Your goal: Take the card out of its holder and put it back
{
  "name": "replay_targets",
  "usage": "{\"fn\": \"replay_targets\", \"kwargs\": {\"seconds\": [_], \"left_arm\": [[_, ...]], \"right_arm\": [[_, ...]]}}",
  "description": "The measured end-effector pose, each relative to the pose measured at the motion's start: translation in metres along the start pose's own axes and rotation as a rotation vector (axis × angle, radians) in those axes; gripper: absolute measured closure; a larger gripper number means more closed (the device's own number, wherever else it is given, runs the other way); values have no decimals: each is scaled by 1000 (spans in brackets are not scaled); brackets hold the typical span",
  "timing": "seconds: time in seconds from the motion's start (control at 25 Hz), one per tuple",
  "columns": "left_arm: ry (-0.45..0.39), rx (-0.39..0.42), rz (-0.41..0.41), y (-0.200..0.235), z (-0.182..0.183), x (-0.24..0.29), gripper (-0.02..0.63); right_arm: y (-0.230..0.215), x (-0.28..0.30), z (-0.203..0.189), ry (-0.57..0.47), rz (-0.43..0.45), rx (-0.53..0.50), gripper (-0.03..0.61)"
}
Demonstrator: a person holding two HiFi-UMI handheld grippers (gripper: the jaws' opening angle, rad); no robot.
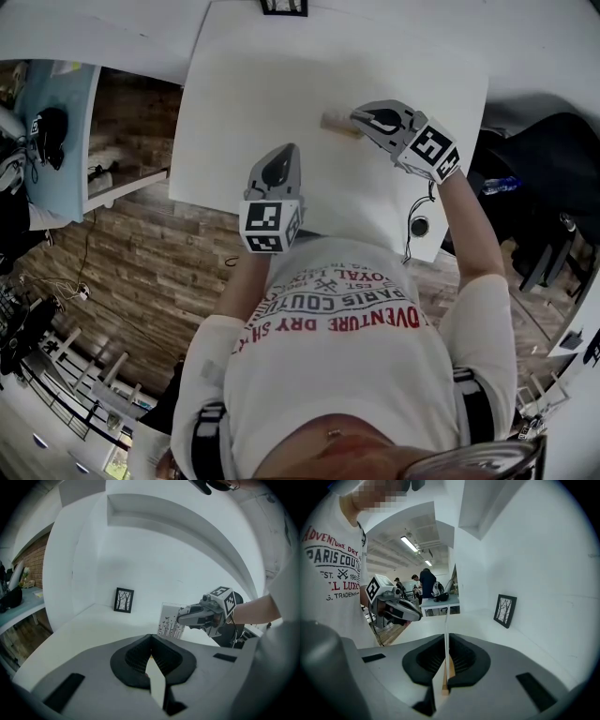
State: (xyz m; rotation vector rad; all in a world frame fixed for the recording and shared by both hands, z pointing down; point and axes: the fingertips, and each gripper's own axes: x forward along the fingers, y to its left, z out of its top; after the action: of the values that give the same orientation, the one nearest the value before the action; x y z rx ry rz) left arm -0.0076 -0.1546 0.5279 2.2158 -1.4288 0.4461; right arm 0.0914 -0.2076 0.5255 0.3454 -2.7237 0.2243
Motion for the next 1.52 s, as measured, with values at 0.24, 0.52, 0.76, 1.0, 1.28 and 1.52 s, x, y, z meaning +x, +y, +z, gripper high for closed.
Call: {"fn": "replay_targets", "kwargs": {"seconds": [0.24,0.52,0.76,1.0,1.28,1.52], "left_arm": [[8,0,2,4,-1,2,589],[31,3,7,6,-9,3,589],[50,-2,4,6,-14,6,589],[66,7,6,10,-18,7,589],[69,3,-2,10,-19,12,589],[56,22,-33,5,-8,15,589]], "right_arm": [[-4,2,-5,-20,2,26,543],[-3,5,-26,-4,23,39,543],[-2,14,-47,39,33,46,543],[-6,16,-50,37,56,72,543],[-11,18,-51,23,6,127,526],[-14,11,-37,-4,-45,135,337]]}}
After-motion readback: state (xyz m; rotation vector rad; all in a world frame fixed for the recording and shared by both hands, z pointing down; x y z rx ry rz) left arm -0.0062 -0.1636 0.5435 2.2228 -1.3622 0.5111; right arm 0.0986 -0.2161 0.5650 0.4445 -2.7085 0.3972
